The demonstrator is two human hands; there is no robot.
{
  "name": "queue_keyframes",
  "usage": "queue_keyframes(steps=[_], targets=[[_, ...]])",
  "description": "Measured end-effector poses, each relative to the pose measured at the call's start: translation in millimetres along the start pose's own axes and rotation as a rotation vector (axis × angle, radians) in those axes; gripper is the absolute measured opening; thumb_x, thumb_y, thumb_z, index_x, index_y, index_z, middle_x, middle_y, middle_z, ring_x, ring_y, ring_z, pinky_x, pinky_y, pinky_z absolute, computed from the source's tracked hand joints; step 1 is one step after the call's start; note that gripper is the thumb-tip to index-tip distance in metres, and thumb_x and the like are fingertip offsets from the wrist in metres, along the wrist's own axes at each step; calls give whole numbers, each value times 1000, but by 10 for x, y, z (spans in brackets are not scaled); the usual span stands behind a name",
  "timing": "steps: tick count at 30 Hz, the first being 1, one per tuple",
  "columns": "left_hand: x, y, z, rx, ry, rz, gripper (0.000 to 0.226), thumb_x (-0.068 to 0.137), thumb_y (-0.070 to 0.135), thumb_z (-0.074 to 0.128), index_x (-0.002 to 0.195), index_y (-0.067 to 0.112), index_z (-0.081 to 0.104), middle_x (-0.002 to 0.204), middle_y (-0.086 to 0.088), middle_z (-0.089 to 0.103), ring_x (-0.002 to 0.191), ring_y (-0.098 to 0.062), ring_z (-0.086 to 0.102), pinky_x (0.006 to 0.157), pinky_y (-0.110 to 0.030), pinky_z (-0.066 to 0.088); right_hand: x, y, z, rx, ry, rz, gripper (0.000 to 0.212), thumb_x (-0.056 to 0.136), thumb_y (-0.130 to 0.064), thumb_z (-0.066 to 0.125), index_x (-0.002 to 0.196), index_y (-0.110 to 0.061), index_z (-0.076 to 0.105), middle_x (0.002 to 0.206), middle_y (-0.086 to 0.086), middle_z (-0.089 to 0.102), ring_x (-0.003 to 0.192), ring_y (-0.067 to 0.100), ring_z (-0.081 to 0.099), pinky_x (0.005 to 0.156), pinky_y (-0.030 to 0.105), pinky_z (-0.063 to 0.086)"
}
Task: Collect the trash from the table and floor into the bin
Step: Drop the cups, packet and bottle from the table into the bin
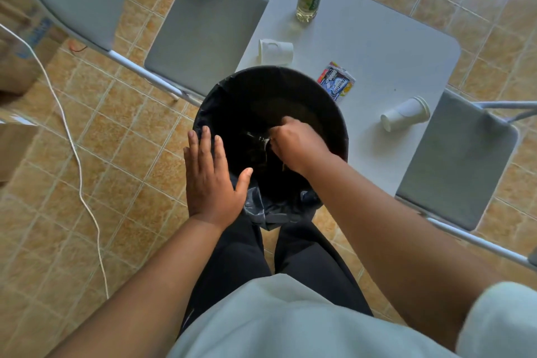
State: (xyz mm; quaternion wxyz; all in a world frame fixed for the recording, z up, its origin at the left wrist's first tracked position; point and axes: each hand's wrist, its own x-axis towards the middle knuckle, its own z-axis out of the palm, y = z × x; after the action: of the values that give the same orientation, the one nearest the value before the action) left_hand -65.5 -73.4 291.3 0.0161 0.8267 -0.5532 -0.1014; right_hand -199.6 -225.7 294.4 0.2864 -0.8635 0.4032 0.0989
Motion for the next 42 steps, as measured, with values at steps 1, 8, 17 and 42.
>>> queue_keyframes(steps=[1,8,17,42], targets=[[0,0,-2,-2,1,0,83,94,55,44,151,-2,29,164,-22,13,153,-39,2,123,-53,11,53,-27,52,-31,-68,-8,23,98,-19,50,103,-9,70,95,9,56,81,28,61,62,35,46],[5,3,-7,1,-4,-3,83,93,55,44,151,-3,29,164,-22,13,153,-39,2,123,-53,10,138,-36,151,-8,-146,9,16,92,-16,62,103,-8,69,96,7,61,83,26,64,69,36,55],[28,40,-23,20,-12,0,84,94,58,40,152,-1,27,164,-22,11,153,-38,0,124,-52,8,-316,419,-384,494,786,18,18,89,-14,65,101,-6,76,94,8,71,75,15,66,74,23,55],[83,195,86,-58,138,18,82,92,51,47,148,-8,33,160,-27,20,152,-42,8,121,-56,15,-133,3028,139,120,278,994,34,93,-17,56,124,-2,53,129,24,53,118,41,54,98,39,44]])
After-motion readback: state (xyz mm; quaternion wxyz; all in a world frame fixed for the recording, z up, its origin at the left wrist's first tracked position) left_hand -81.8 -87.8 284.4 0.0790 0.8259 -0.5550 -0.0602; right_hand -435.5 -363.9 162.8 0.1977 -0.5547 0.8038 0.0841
